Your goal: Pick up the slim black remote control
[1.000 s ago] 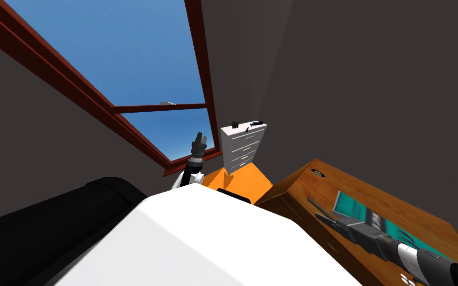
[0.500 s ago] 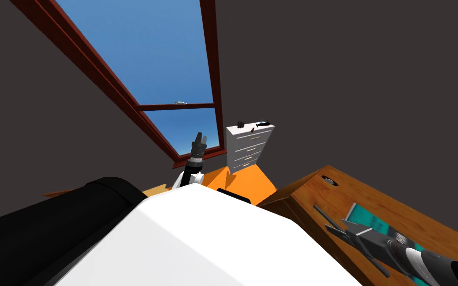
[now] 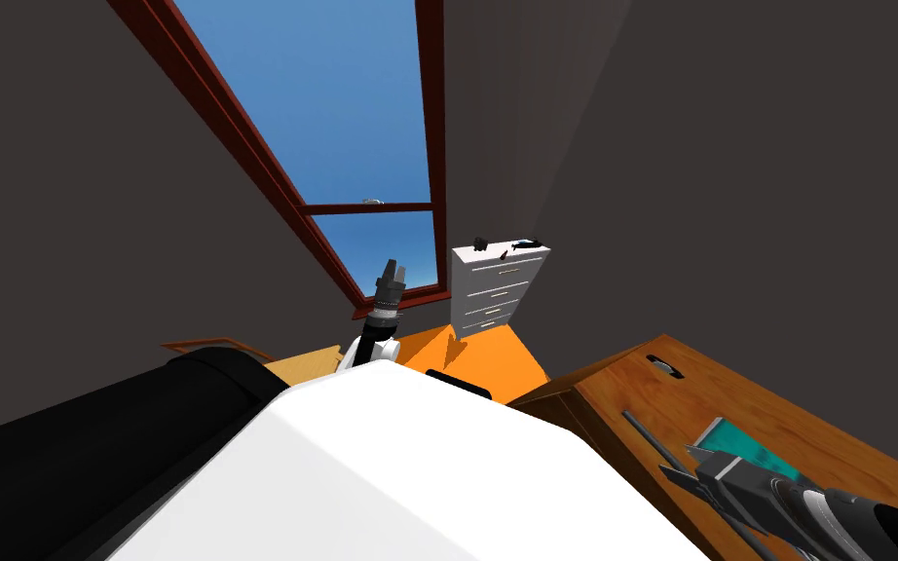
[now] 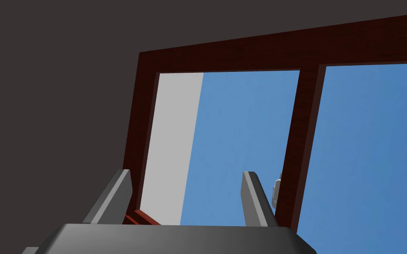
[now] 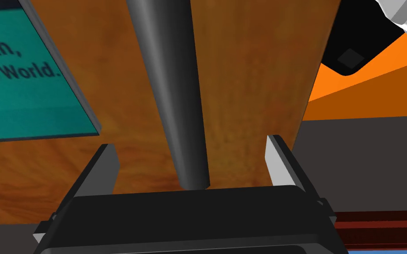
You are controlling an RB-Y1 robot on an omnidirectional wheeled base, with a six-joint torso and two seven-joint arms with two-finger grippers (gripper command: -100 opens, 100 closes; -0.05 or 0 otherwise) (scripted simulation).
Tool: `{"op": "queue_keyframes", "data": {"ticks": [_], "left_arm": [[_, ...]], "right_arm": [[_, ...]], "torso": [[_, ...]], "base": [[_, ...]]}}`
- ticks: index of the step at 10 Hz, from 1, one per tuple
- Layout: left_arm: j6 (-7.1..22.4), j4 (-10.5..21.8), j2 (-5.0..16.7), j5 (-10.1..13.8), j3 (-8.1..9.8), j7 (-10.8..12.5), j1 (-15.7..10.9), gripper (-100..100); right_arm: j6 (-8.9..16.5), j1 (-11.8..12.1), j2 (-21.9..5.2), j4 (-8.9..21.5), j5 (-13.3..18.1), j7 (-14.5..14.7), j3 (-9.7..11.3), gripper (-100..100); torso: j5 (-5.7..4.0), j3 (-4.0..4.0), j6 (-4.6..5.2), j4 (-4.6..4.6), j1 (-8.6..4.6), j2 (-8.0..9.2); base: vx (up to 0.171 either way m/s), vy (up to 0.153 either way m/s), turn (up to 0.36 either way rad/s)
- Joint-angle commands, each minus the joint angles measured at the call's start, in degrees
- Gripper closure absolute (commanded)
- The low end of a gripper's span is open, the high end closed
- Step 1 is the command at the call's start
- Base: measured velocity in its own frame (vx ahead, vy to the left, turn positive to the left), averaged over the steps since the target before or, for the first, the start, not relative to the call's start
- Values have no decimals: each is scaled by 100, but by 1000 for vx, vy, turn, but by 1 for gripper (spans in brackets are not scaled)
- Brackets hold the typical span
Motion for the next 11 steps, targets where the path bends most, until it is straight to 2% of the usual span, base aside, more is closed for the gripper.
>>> {"op": "queue_keyframes", "data": {"ticks": [1, 2, 3, 5, 8, 9, 10, 11], "left_arm": [[0, 0, 0, 0, 0, 0, 0, 0], [0, 0, 0, 0, 0, 0, 1, 0], [0, 0, 0, 0, 0, 0, 1, 0], [0, 0, 0, 0, 0, 0, 1, 0], [0, 0, 0, 0, 0, 0, 1, 0], [0, 0, 0, 0, 0, 0, 1, 0], [0, 0, 0, 0, 0, 0, 1, 0], [0, 0, 0, 0, 0, 0, 1, 0]], "right_arm": [[0, 0, 0, 0, 0, 0, 0, -100], [-7, 7, -10, 3, 8, -10, -7, 0], [139, -4, 91, -36, 14, 72, 170, -100], [237, -11, 157, -62, 18, 126, 288, -100], [480, -29, 322, -127, 28, 260, 582, -100], [426, 32, 323, -148, 64, 204, 464, -100], [439, 30, 328, -147, 62, 219, 476, 100], [437, 30, 327, -148, 62, 218, 474, 100]], "torso": [[0, 0, 0, 0, 0, 0], [0, -2, 3, 0, 3, -4], [1, -4, 3, -1, 5, -8], [1, -12, 2, -5, 4, -21], [1, -14, 2, -5, 7, -24], [1, -13, 2, -5, 5, -22], [1, -11, 2, -4, 6, -18], [2, -8, 3, -3, 7, -14]], "base": [[-12, -9, 23], [0, 0, 0], [18, -1, 90], [35, -6, 45], [34, -2, 65], [12, -3, 4], [0, 0, 0], [0, 0, 0]]}}
